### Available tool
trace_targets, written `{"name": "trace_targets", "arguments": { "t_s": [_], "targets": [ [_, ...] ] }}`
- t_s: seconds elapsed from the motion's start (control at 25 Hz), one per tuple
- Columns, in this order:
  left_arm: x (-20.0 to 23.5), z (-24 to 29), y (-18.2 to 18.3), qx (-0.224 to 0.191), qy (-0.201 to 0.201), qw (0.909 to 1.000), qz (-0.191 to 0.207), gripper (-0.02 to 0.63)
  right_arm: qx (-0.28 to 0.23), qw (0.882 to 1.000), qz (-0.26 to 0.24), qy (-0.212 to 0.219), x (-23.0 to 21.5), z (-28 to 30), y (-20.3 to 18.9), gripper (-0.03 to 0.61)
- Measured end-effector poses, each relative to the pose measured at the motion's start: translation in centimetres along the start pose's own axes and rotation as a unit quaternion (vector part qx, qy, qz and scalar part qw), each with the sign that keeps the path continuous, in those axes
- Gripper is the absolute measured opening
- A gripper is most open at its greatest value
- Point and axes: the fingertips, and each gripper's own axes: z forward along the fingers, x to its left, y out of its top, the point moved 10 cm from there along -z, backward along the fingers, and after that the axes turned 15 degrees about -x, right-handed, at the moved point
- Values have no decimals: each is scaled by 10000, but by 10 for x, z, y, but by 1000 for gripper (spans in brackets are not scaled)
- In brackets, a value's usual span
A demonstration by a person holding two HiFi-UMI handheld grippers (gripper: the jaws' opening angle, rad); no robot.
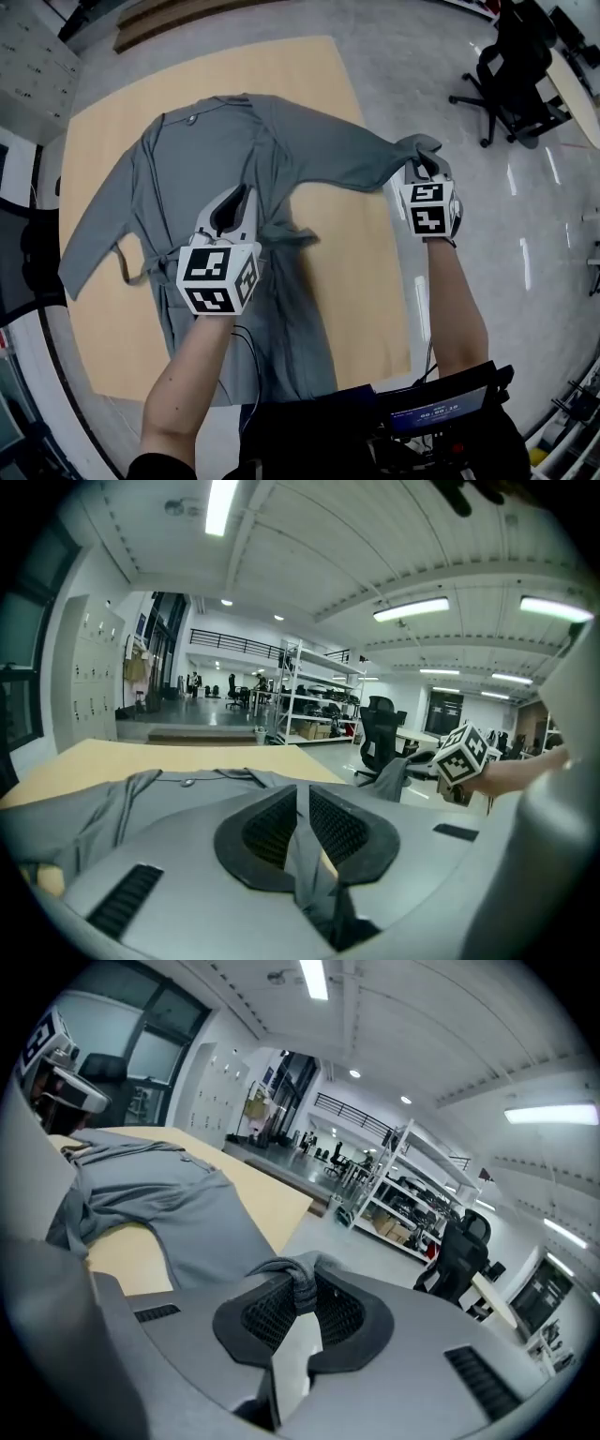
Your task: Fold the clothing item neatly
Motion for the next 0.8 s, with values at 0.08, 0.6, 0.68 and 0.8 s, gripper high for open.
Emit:
{"name": "trace_targets", "arguments": {
  "t_s": [0.08, 0.6, 0.68, 0.8],
  "targets": [
    [22, -19, 5, -81, 75, 9999, -15, 20, -31, 9994, -337, 60, 17, 8, 21, 35],
    [131, -126, 17, -379, 623, 9965, -408, 20, 2, 9897, -1152, 848, 147, 70, 121, 32],
    [146, -141, 16, -419, 677, 9957, -478, 20, -62, 9887, -1142, 967, 170, 81, 138, 32],
    [167, -162, 16, -503, 804, 9943, -495, 20, -176, 9875, -1095, 1116, 207, 96, 165, 32]
  ]
}}
